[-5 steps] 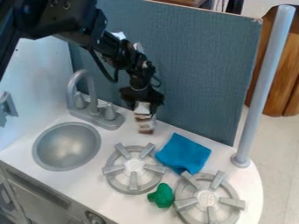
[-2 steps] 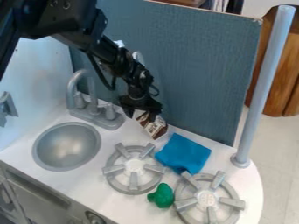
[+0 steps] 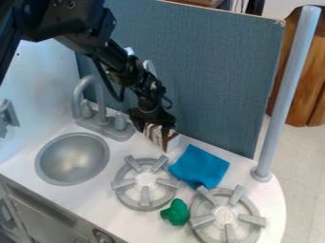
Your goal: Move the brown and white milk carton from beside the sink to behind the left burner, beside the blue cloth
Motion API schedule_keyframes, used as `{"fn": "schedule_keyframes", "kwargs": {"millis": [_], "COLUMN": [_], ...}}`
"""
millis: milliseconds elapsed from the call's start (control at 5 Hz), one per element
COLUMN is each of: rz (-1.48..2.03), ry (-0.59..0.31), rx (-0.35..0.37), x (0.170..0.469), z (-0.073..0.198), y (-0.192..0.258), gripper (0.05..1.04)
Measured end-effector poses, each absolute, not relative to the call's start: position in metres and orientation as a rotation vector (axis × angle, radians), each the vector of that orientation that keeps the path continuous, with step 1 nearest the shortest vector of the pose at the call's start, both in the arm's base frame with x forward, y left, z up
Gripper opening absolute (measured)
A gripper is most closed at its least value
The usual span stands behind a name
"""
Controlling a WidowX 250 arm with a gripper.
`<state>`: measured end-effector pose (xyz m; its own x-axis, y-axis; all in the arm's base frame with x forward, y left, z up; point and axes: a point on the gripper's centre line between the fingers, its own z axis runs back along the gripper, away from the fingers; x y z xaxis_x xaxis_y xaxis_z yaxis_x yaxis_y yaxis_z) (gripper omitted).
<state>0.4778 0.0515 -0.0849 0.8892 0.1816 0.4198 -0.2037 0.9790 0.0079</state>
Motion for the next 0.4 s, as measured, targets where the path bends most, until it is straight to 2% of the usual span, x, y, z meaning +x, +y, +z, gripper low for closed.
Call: {"fn": "schedule_keyframes", "kwargs": {"millis": [200, 400], "rz": [0.205, 0.236], "ry": [-0.437, -0.445], "rx": [0.047, 0.009], "x": [0.479, 0.470], "z": [-0.085, -0.061], "y": [0.050, 0.048], "gripper": [1.001, 1.001]}}
